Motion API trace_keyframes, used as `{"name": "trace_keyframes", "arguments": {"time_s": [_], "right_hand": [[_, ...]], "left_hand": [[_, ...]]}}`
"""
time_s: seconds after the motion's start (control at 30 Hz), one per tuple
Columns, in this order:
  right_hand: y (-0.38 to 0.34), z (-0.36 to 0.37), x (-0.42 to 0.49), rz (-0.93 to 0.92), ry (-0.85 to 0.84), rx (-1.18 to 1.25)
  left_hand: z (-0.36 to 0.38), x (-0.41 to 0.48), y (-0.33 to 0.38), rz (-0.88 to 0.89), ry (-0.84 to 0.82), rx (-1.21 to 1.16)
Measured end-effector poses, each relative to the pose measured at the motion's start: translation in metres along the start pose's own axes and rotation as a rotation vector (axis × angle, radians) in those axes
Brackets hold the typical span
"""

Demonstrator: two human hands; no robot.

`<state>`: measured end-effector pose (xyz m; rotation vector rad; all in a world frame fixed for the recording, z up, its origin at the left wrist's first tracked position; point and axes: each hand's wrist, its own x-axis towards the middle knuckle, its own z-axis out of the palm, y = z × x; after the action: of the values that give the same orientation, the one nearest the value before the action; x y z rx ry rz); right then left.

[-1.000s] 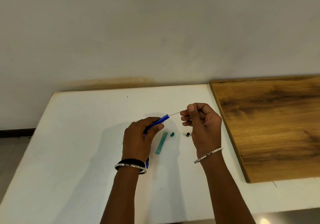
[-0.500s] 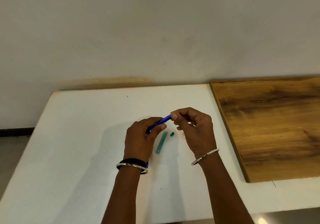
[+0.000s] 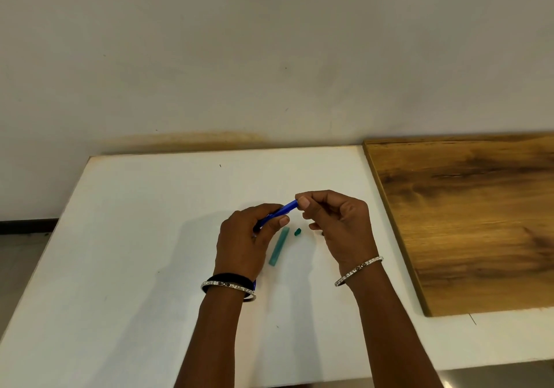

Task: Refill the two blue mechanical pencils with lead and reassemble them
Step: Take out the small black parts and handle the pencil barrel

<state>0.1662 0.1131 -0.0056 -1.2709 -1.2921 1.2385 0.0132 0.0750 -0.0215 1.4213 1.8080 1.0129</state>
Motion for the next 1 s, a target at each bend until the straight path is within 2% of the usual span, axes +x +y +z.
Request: {"name": "trace_keyframes", "arguments": {"time_s": [0.2, 0.37, 0.43, 0.53, 0.73, 1.0], "right_hand": [[0.003, -0.003, 0.002, 0.063, 0.023, -0.029], [0.014, -0.023, 0.005, 0.021, 0.327, -0.223], [0.018, -0.031, 0.005, 0.021, 0.391, -0.356], [0.023, -0.040, 0.005, 0.090, 0.360, -0.531], [0.039, -0.039, 0.002, 0.148, 0.175, -0.687], [0.042, -0.035, 0.004, 0.132, 0.156, -0.826]], "left_hand": [[0.001, 0.000, -0.001, -0.007, -0.023, -0.016], [0.001, -0.001, 0.000, -0.018, -0.030, -0.045], [0.002, -0.001, 0.000, -0.009, -0.030, -0.054], [0.003, -0.002, 0.001, 0.001, -0.030, -0.092], [0.005, -0.002, 0.005, 0.017, -0.028, -0.103], [0.005, -0.003, 0.003, 0.013, -0.043, -0.099]]}}
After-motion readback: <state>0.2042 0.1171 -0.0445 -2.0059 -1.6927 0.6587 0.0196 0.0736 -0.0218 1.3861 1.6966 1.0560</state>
